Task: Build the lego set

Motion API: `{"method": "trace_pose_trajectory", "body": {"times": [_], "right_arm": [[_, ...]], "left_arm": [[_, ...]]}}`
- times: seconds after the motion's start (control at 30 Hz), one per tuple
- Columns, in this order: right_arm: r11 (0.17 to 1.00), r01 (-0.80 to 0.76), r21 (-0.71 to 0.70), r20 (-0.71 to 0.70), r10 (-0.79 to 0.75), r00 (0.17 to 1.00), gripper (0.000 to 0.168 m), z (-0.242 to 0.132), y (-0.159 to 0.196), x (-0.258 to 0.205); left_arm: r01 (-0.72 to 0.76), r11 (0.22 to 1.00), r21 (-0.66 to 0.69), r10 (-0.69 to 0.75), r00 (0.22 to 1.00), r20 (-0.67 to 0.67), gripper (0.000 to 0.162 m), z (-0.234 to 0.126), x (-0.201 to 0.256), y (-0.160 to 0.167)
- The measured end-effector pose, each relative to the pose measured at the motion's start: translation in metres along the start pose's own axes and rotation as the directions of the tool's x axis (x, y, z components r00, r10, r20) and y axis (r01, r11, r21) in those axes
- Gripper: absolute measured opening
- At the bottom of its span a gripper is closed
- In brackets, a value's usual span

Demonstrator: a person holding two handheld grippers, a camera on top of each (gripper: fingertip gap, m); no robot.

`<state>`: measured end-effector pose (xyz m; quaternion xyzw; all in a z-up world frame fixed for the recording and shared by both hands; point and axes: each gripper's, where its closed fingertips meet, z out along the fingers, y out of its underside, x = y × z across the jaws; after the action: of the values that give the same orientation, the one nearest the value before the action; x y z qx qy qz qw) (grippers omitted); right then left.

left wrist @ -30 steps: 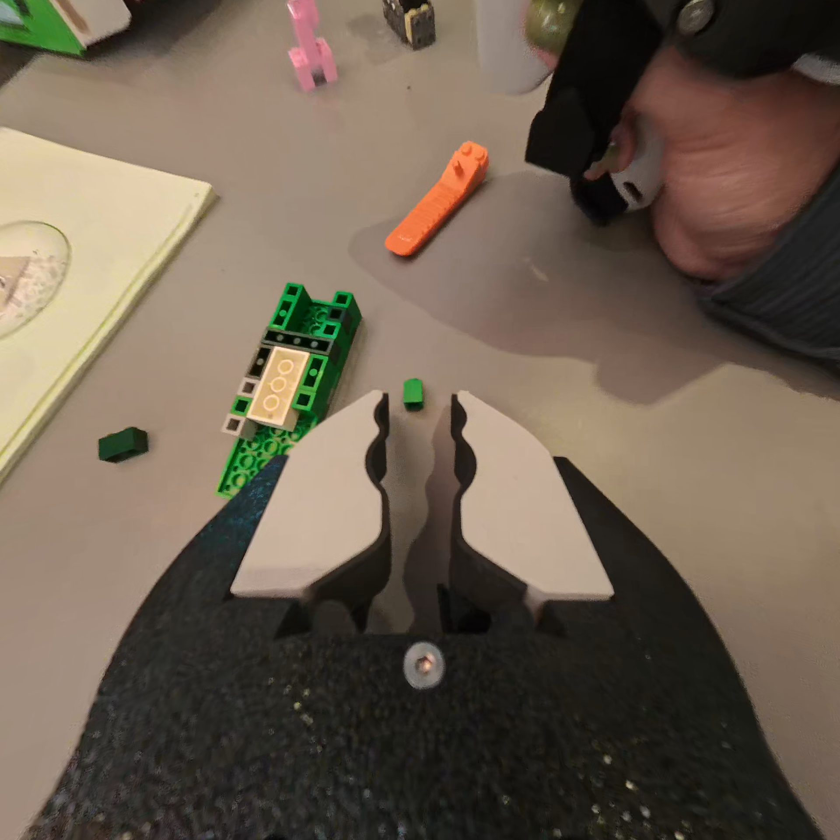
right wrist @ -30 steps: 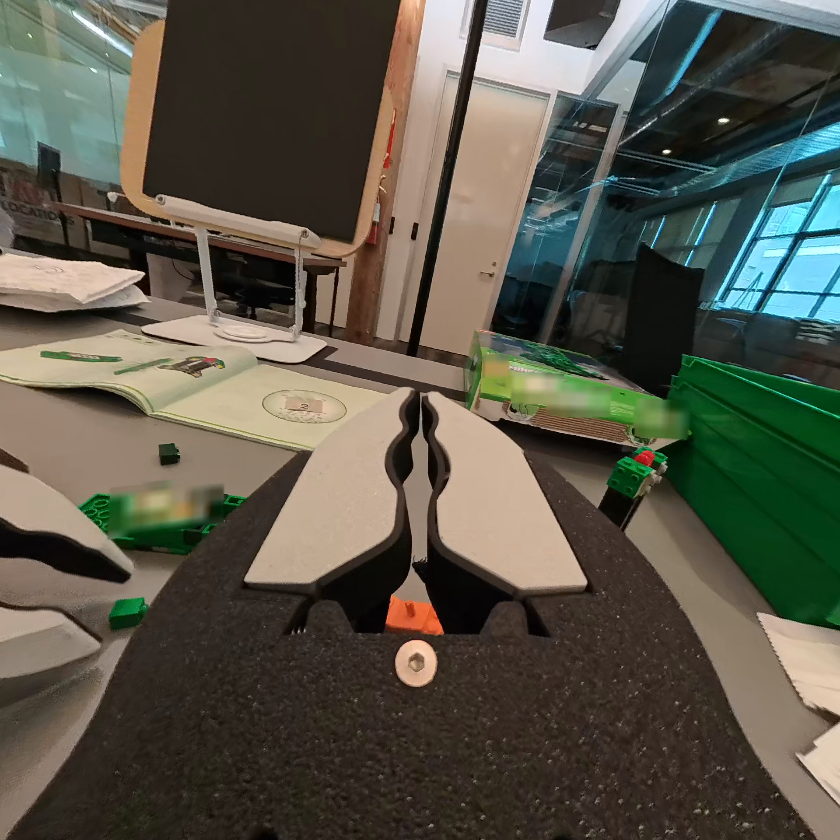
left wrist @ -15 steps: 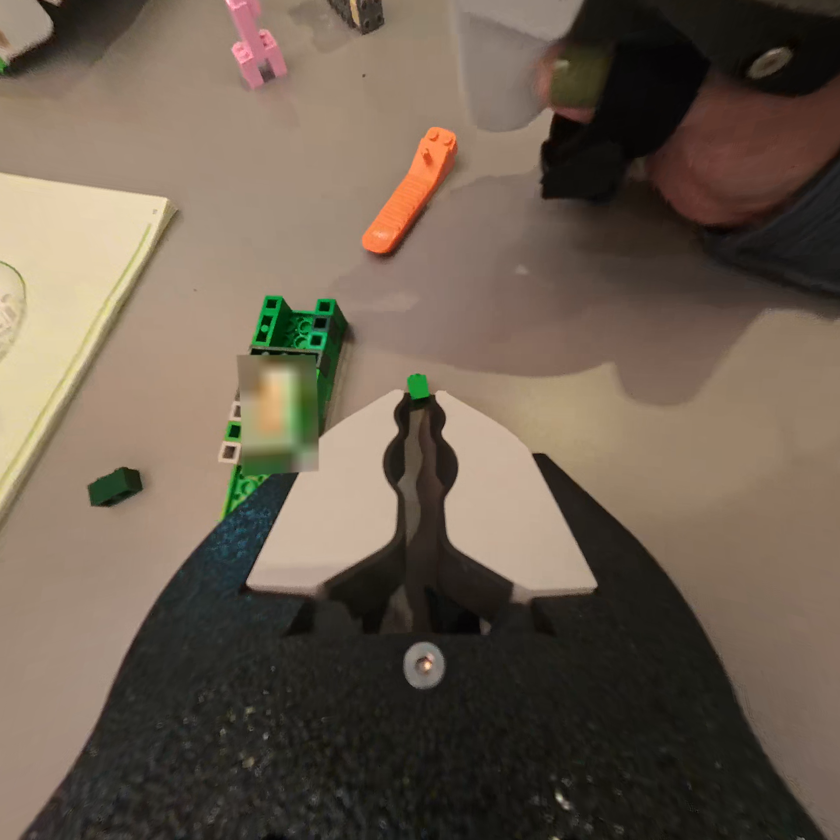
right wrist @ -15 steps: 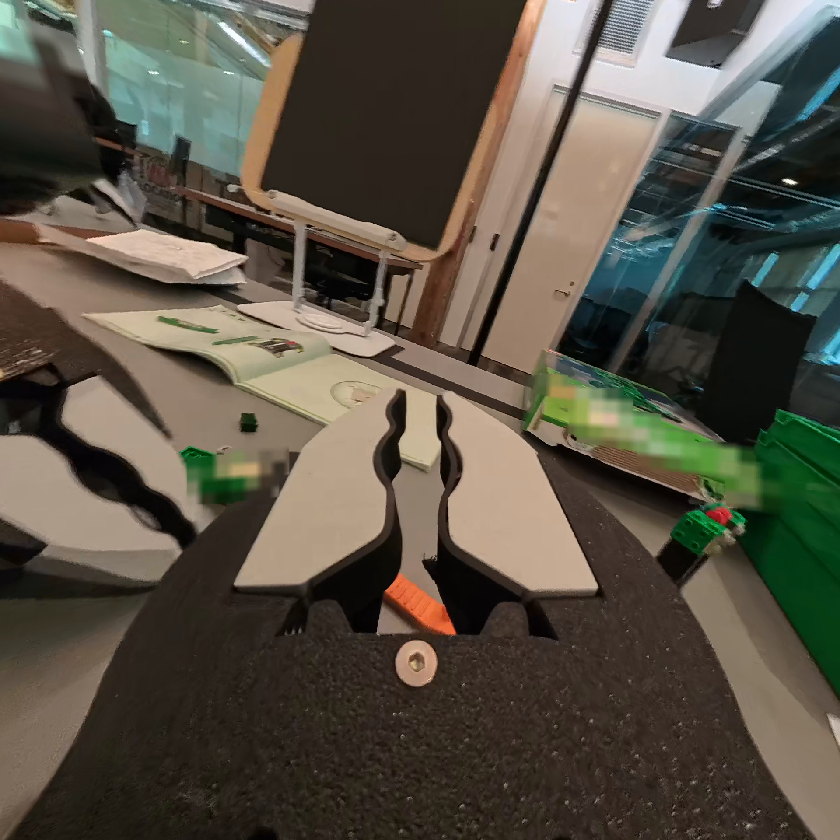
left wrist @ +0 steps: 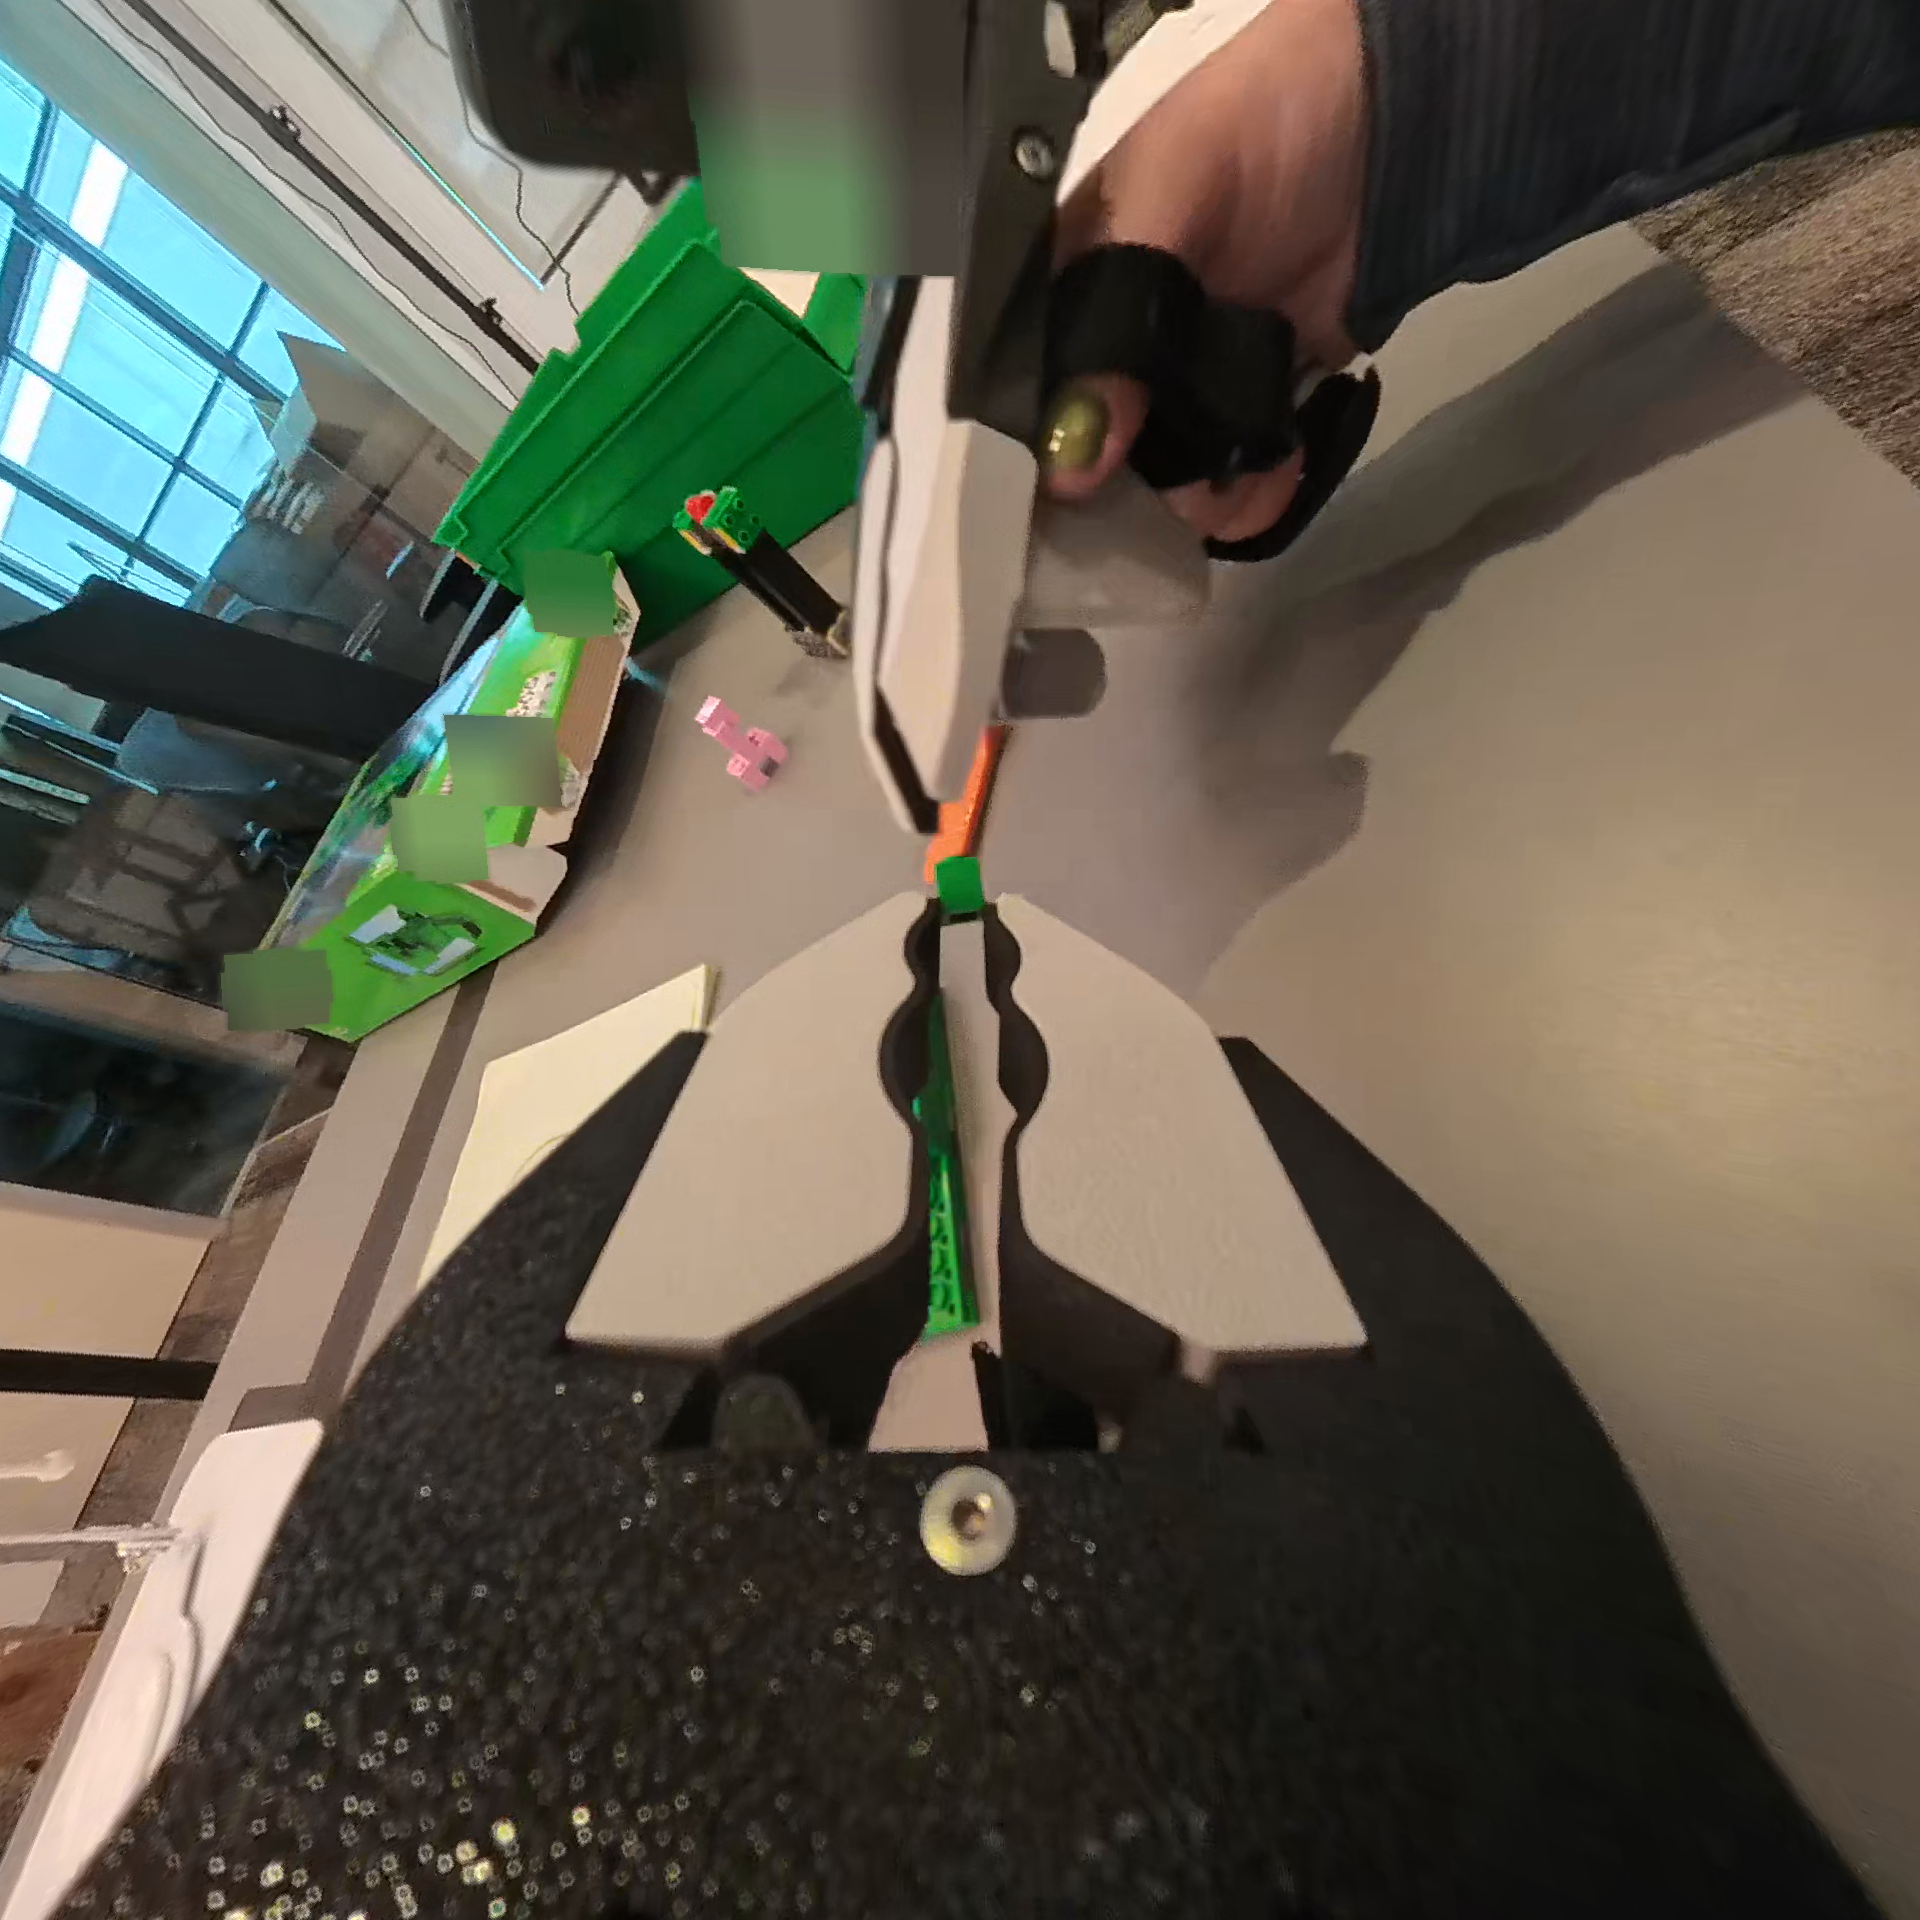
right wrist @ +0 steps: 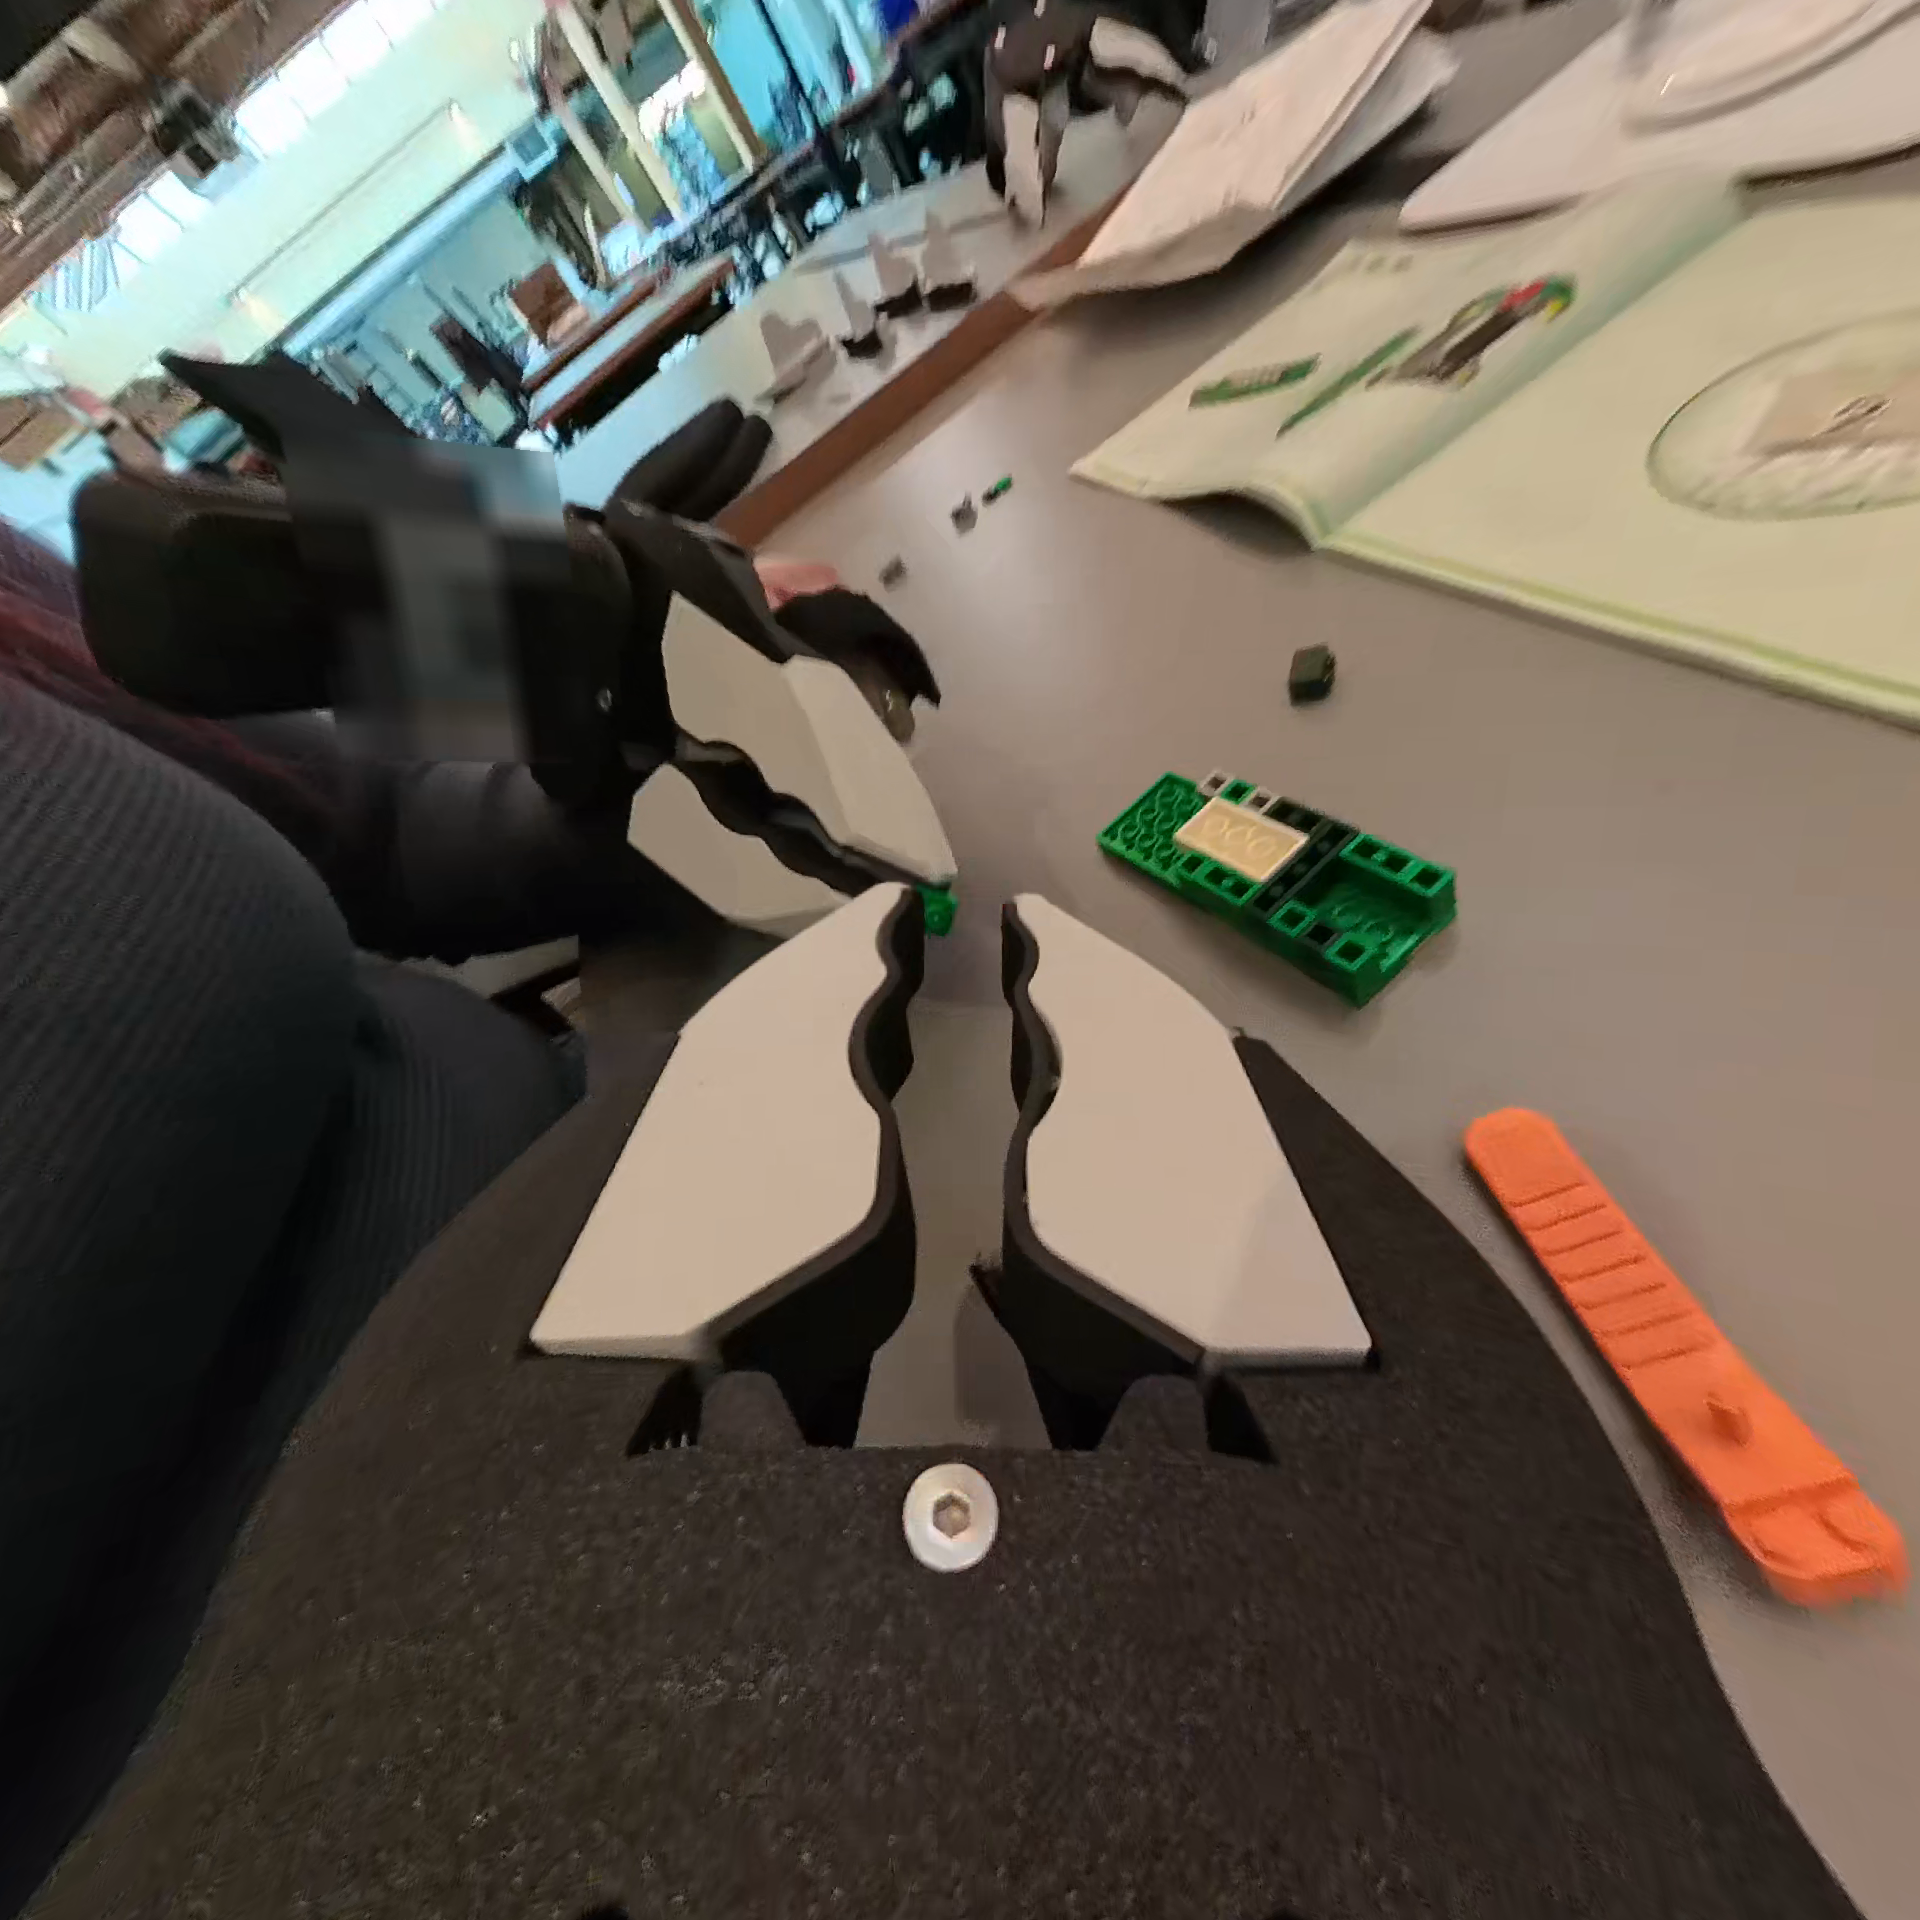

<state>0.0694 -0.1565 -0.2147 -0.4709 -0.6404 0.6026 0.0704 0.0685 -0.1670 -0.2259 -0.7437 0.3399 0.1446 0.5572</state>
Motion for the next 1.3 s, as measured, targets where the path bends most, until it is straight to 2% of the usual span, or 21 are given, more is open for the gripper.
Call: {"method": "trace_pose_trajectory", "body": {"times": [0.1, 0.63, 0.8, 0.9, 1.03, 1.1, 1.2, 1.3], "right_arm": [[0.997, -0.038, -0.065, 0.047, 0.041, 0.998, 0.017, 0.007, 0.009, -0.004], [0.989, -0.149, -0.020, 0.142, 0.150, 0.978, 0.012, 0.006, 0.004, -0.001], [0.986, -0.159, -0.040, 0.154, 0.164, 0.974, 0.020, 0.009, 0.008, -0.004], [0.989, -0.142, -0.029, 0.162, 0.145, 0.976, 0.008, 0.011, 0.008, -0.006], [0.995, -0.099, 0.005, 0.141, 0.097, 0.985, 0.008, 0.010, 0.002, -0.008], [0.999, -0.027, 0.018, 0.110, 0.025, 0.994, 0.007, 0.008, 0.000, -0.008], [0.998, 0.045, 0.052, 0.088, -0.050, 0.995, 0.007, 0.003, -0.005, -0.011], [0.988, 0.107, 0.107, 0.076, -0.116, 0.990, 0.007, -0.005, -0.012, -0.013]], "left_arm": [[-0.008, 1.000, 0.011, 0.008, 1.000, -0.003, 0.007, 0.002, -0.003, 0.000], [-0.084, 0.996, 0.015, 0.084, 0.996, 0.027, 0.007, 0.005, -0.007, -0.005], [-0.104, 0.995, -0.013, 0.104, 0.994, 0.029, 0.007, 0.006, -0.005, -0.002], [-0.127, 0.992, -0.020, 0.128, 0.991, 0.045, 0.007, 0.003, -0.007, -0.005], [-0.151, 0.988, -0.025, 0.152, 0.986, 0.061, 0.007, 0.001, -0.012, -0.009], [-0.094, 0.996, 0.003, 0.093, 0.994, 0.049, 0.007, 0.002, -0.013, -0.012], [0.095, 0.993, 0.069, -0.094, 0.995, -0.019, 0.009, 0.001, -0.014, -0.019], [0.274, 0.955, 0.113, -0.263, 0.960, -0.099, 0.021, -0.001, -0.017, -0.023]]}}
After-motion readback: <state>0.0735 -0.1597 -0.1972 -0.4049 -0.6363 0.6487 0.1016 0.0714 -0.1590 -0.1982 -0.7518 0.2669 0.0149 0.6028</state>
